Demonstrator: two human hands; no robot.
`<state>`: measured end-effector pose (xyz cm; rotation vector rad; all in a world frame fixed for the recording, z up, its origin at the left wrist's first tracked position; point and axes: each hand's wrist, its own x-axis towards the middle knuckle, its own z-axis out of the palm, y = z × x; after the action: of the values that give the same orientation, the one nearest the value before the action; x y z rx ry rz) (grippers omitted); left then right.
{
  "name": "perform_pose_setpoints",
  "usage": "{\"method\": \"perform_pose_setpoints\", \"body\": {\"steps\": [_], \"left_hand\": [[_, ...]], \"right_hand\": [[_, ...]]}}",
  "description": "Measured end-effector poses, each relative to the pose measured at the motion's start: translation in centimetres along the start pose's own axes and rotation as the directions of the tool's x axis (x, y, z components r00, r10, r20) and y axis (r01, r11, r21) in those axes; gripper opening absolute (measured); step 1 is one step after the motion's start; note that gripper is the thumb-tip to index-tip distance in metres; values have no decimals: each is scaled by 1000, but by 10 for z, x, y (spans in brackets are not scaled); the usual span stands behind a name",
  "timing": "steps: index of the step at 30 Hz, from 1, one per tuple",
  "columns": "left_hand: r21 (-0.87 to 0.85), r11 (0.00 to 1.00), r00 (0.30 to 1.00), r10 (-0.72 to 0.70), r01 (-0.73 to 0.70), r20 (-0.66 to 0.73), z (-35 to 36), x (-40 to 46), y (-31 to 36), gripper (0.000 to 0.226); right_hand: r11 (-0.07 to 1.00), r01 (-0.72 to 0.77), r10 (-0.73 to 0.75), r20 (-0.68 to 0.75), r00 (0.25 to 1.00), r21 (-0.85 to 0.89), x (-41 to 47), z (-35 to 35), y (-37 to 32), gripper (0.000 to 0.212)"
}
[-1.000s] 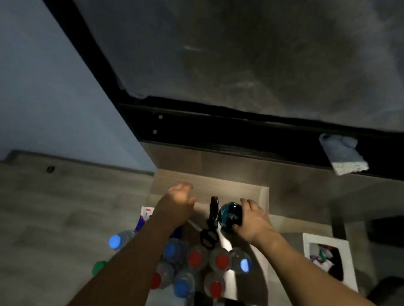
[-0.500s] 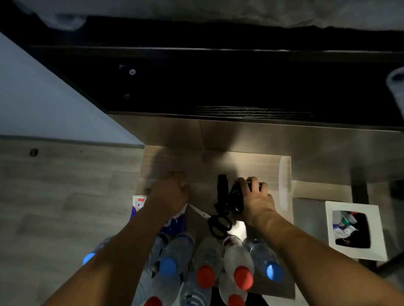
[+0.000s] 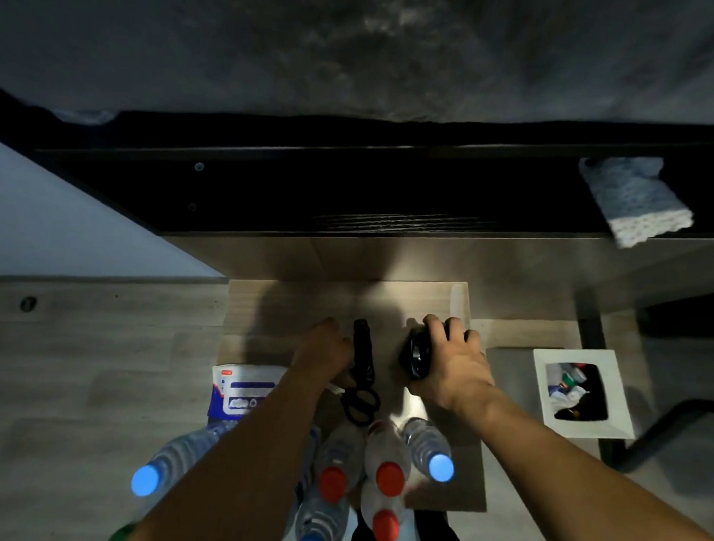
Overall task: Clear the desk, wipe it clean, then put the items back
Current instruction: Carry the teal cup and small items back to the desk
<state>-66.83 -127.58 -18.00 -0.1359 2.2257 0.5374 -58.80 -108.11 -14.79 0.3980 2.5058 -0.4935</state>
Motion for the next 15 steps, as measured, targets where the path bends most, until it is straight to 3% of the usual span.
{"method": "perform_pose_setpoints", "body": {"steps": [4,7,15], "left_hand": [[-98,990,993,-110,104,-50,32,19,22,51],[-81,985,984,-158,152,-80,56,36,28,52],[6,1000,976,-28,30,-216,60,36,47,42]], "right_hand": [[999,-7,9,-56,998,38,-11,-9,9,97],[998,-26,30,-56,998,65,-5,-3,21,99],[987,-107,116,-70,991,123,-13,-4,51,97]]}}
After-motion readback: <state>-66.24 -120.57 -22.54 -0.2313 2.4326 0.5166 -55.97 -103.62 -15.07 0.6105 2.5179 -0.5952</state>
